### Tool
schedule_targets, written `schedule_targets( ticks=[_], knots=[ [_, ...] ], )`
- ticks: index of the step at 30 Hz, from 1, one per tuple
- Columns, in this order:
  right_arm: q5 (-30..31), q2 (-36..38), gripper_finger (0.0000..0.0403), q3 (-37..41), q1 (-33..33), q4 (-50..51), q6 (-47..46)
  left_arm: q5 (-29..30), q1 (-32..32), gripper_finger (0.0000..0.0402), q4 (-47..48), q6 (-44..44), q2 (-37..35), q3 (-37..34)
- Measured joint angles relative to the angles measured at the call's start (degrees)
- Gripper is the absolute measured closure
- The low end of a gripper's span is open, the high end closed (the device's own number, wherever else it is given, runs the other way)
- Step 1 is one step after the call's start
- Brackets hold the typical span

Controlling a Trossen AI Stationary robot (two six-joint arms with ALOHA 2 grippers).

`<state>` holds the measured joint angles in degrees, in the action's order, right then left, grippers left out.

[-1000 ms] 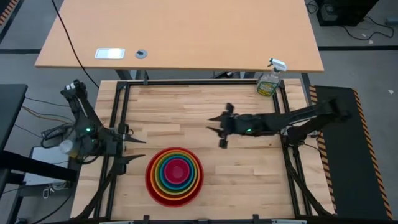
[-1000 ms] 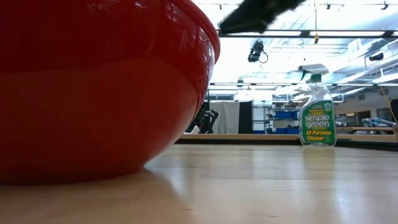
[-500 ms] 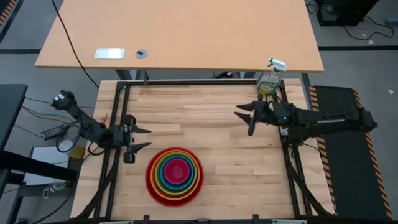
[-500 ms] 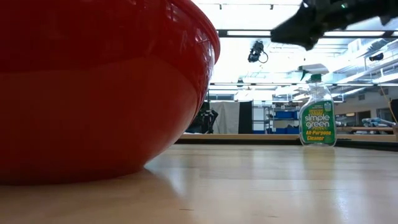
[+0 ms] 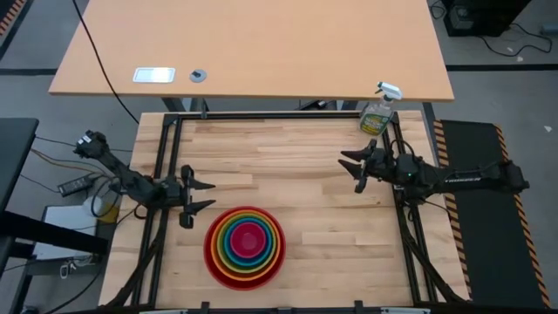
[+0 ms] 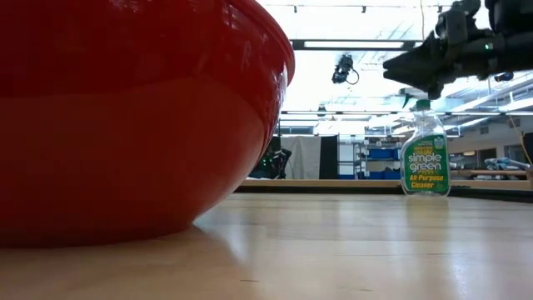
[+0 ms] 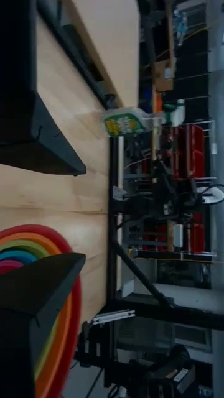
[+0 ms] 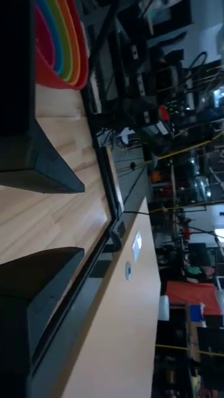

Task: Nest bowls inside each other
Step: Return to Home Position

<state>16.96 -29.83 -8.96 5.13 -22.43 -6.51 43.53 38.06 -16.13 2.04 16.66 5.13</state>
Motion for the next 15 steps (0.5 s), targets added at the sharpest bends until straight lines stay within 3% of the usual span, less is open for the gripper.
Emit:
schedule_targets(
  ticks=[10, 15],
  knots=[
    [0.4, 1.6, 0.0245, 7.5, 0.0, -6.8, -2.9, 0.0, 0.0, 0.0183, 0.7, -3.7, 0.1, -1.8],
    [1.4, 7.5, 0.0245, 8.0, -0.1, -5.1, 0.6, 0.6, 0.0, 0.0183, 2.9, -4.2, 0.1, -1.8]
  ],
)
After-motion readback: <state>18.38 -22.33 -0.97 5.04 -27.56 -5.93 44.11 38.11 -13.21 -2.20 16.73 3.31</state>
